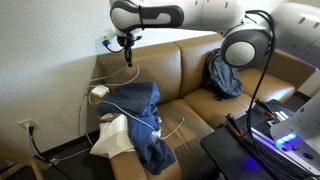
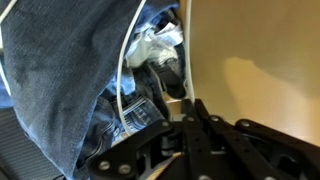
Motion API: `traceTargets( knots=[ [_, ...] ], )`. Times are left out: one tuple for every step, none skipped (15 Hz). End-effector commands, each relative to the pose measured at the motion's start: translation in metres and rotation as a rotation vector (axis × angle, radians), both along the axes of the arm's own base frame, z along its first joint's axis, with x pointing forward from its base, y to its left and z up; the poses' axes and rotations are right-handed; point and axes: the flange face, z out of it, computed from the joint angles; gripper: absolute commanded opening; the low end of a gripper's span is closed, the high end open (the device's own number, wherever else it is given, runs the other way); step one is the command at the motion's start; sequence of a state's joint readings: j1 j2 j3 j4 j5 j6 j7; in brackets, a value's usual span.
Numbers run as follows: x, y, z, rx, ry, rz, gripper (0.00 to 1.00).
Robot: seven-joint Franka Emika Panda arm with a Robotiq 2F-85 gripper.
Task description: Pick the charger on the couch and put it on the shoulder of the couch
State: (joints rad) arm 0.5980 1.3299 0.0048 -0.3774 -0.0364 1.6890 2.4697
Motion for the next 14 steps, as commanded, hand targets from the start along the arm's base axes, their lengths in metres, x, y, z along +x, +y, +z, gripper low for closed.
traceTargets(
  knots=[
    [-0.009, -0.024, -0.029, -0.020, 0.206, -0.035, 0.01],
    [-0.014, -0.031, -0.042, -0.040, 0.265, -0.051, 0.01],
    [-0.019, -0.038, -0.052, -0.064, 0.324, -0.066, 0.01],
    [-0.024, -0.044, -0.060, -0.089, 0.381, -0.072, 0.01],
    [-0.030, -0.052, -0.066, -0.127, 0.433, -0.093, 0.01],
    [-0.032, -0.058, -0.070, -0.159, 0.461, -0.102, 0.01],
    [-0.031, -0.063, -0.068, -0.185, 0.457, -0.132, 0.29],
    [-0.027, -0.066, -0.061, -0.183, 0.439, -0.141, 0.30],
    [-0.023, -0.066, -0.051, -0.174, 0.415, -0.164, 0.36],
    [-0.014, -0.065, -0.034, -0.142, 0.362, -0.194, 0.42],
    [-0.007, -0.061, -0.013, -0.112, 0.307, -0.212, 0.51],
    [-0.003, -0.057, 0.011, -0.085, 0.254, -0.230, 0.57],
    [0.004, -0.060, 0.038, -0.064, 0.202, -0.237, 0.65],
    [0.010, -0.062, 0.064, -0.055, 0.141, -0.232, 0.71]
  ],
)
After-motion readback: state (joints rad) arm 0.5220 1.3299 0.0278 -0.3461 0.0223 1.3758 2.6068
